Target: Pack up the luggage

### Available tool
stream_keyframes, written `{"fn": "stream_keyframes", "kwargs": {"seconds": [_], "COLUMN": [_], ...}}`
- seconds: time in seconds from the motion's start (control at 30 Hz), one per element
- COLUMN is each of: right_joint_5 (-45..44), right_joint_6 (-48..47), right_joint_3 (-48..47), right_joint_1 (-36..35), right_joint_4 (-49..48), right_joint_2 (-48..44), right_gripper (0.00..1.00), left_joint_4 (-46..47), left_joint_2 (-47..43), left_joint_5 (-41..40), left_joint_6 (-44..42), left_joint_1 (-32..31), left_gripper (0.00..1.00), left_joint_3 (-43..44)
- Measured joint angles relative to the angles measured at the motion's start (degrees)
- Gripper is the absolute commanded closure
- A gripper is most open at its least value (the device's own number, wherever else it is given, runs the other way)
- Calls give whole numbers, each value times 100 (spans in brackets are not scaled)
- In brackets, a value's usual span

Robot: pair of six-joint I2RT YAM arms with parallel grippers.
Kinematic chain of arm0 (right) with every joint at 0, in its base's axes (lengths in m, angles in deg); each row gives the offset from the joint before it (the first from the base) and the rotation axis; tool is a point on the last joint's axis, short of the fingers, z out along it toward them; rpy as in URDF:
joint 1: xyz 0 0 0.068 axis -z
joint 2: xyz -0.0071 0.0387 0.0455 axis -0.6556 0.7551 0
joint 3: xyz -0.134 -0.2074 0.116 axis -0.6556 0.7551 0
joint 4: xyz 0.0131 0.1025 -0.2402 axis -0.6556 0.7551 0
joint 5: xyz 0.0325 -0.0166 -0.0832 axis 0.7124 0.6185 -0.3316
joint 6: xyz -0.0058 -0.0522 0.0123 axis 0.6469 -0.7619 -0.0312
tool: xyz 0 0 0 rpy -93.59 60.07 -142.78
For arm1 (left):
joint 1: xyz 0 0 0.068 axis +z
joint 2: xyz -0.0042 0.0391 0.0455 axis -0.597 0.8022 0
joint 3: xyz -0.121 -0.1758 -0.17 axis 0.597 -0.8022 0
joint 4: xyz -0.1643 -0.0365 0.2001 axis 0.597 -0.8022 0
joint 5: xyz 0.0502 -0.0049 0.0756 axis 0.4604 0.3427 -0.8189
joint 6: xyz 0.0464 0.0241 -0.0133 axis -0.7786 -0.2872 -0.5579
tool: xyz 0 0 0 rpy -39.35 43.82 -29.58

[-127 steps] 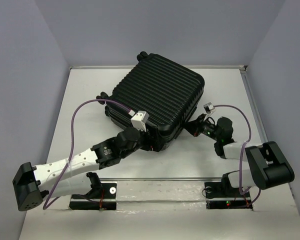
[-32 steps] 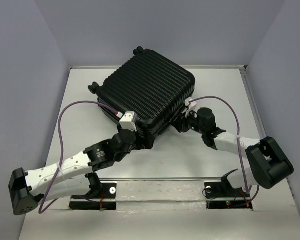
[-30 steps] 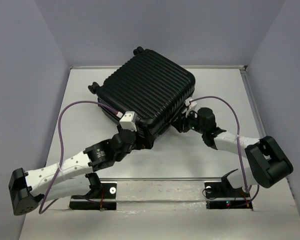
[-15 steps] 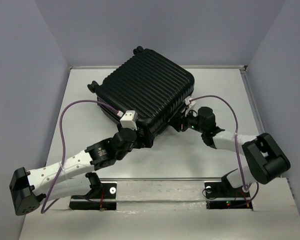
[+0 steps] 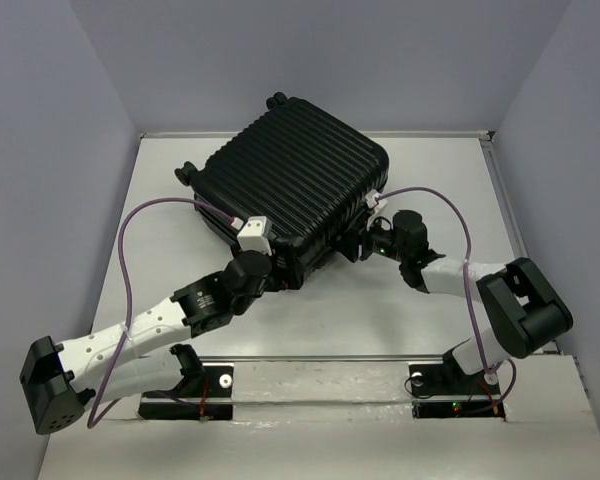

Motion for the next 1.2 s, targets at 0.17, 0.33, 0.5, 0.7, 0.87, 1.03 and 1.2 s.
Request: {"fn": "stream_keyframes", "kwargs": {"seconds": [0.17, 0.33, 0.5, 0.7, 0.87, 1.03, 1.2], "right_joint_5": [170, 236, 175, 74, 153, 162, 319], "right_joint_6": [68, 350, 994, 1698, 2149, 2205, 2393], "right_joint_3": [-7, -7, 238, 404, 407, 372, -70], "right_joint_1": [4, 13, 11, 13, 22, 28, 28], "right_joint_4": [-214, -761, -1873, -2389, -2234, -2122, -1480], "right_joint_2": [131, 426, 752, 734, 535, -116, -647], "right_gripper": [49, 64, 85, 93, 93, 93, 93], "left_joint_4": [68, 149, 166, 181, 190, 205, 210], "left_joint_2": [17, 24, 63, 68, 66, 61, 61], "left_joint_5": [20, 79, 81, 61, 52, 81, 111], "left_joint_6": [-74, -96, -101, -105, -109, -109, -118], "left_joint_1": [129, 188, 201, 221, 227, 229, 232], "left_gripper": [1, 1, 1, 1, 1, 1, 1], "left_joint_3": [4, 4, 4, 4, 4, 4, 4]}}
